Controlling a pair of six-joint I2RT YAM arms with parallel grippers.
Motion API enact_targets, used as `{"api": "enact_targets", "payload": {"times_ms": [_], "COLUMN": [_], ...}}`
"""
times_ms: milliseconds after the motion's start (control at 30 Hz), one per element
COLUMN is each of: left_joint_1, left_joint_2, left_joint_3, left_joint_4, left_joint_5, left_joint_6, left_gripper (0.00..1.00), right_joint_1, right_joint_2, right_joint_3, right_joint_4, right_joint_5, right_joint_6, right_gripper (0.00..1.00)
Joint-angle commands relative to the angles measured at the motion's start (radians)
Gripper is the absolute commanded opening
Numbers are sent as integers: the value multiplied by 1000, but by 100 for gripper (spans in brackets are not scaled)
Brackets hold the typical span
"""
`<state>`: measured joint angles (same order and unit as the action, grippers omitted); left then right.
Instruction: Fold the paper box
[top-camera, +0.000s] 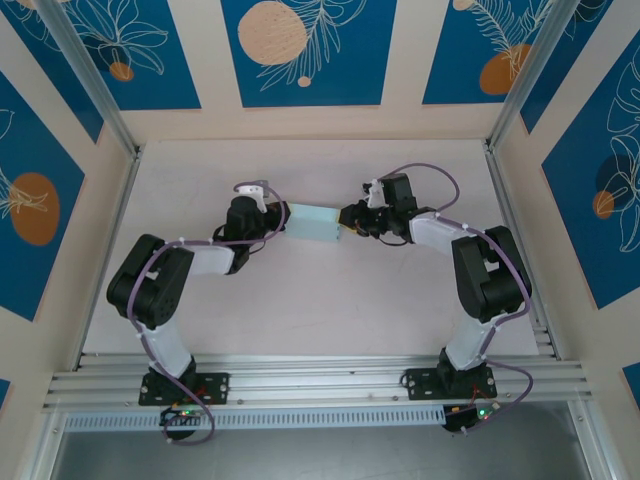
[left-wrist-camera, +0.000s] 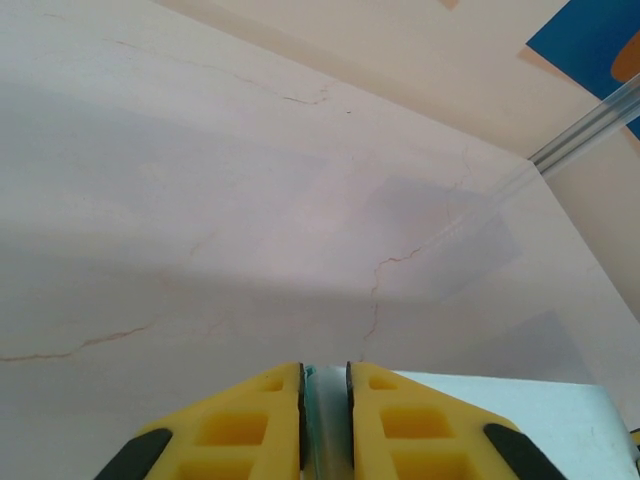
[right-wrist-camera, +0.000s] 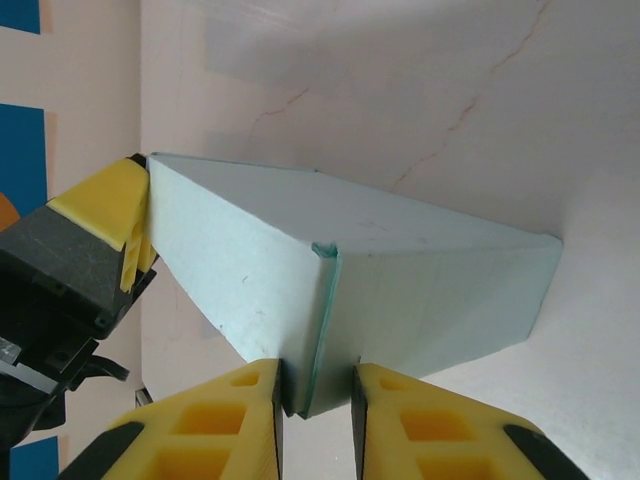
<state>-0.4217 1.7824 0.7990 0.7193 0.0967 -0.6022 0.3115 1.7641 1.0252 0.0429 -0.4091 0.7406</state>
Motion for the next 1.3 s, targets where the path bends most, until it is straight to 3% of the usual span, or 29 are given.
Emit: {"api": "enact_targets", "payload": {"times_ms": [0, 267, 800, 1000, 1067, 1167, 1267], "left_joint_1": [8, 8, -6, -6, -6, -5, 5], "left_joint_2": [44, -42, -188, -349, -440, -596, -747], "left_joint_3": [-86, -202, -341, -363, -357, -336, -326], "left_joint_4": [-257, -188, -174, -270, -327, -470, -592], "left_joint_5": [36, 104, 113, 106, 99, 40, -48], "left_joint_6": [10, -16, -69, -55, -35, 26, 108], "left_gripper": [14, 13, 17, 22, 24, 34, 71], "right_joint_1": [-4, 37, 146, 183, 186, 183, 176], "right_joint_2": [54, -3, -172, -300, -350, -427, -519], "right_joint_3": [-71, -90, -213, -199, -181, -154, -146], "right_joint_4": [-152, -189, -207, -326, -379, -461, -522], "right_joint_5": [80, 178, 303, 380, 425, 525, 654], "right_joint_6": [-12, -64, -34, -47, -54, -70, -103], "right_gripper": [24, 24, 25, 28, 33, 44, 59]}}
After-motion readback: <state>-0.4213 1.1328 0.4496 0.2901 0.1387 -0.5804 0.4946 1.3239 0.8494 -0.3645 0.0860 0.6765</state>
